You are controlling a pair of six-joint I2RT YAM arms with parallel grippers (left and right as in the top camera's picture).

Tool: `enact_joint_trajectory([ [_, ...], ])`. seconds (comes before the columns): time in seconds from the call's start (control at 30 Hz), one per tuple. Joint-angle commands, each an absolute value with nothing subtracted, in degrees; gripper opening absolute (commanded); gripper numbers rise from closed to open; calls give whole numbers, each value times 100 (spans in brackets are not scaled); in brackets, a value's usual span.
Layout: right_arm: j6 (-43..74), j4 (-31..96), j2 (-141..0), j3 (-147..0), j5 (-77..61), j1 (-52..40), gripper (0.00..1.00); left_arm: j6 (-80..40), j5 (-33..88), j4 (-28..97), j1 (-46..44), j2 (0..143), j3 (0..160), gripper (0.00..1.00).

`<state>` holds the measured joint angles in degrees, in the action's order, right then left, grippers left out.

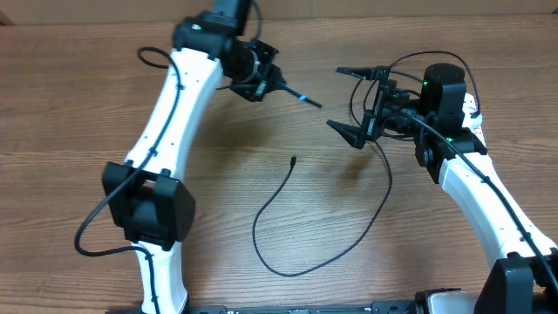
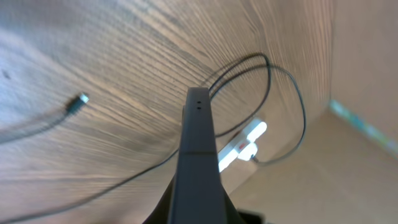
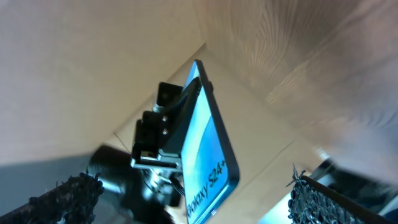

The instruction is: Plug charger to phone and switch on socket

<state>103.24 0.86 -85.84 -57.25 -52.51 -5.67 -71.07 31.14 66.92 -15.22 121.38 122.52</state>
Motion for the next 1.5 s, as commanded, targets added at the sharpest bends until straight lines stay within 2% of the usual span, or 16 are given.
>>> enact_joint_trajectory([
  [0.0, 8980, 51, -8521, -5848, -5282, -552, 100, -4984, 4176, 6785, -1223, 12031, 12311, 4],
  [0.13, 7773, 51, -8521, -5848, -5520, -552, 100, -3044, 4781, 7227, -939, 12031, 12311, 4],
  [0.27, 7144, 211, -8521, -5848, -5645, -552, 100, -1546, 5052, 7839, -705, 12031, 12311, 4],
  [0.33, 6772, 340, -8521, -5848, -5693, -552, 100, -657, 5207, 8246, -565, 12031, 12311, 9],
  [0.43, 6543, 373, -8521, -5848, -5701, -628, 100, 91, 5258, 8715, -355, 12031, 12311, 5],
  [0.63, 6449, 458, -8521, -5852, -5048, -1160, 100, 272, 5269, 9004, 139, 12031, 12311, 4],
  [0.97, 6248, 2648, -8521, -5859, -2025, -2298, 100, 1081, 5408, 9465, 454, 12031, 12311, 4],
  [1.3, 6180, 3271, -8584, -5964, -1243, -2620, 99, 1076, 5518, 9371, 454, 12031, 12311, 4],
  [1.47, 5767, 4147, -9000, -6709, -1122, -2620, 98, 1074, 5583, 9312, 456, 12031, 12311, 4],
])
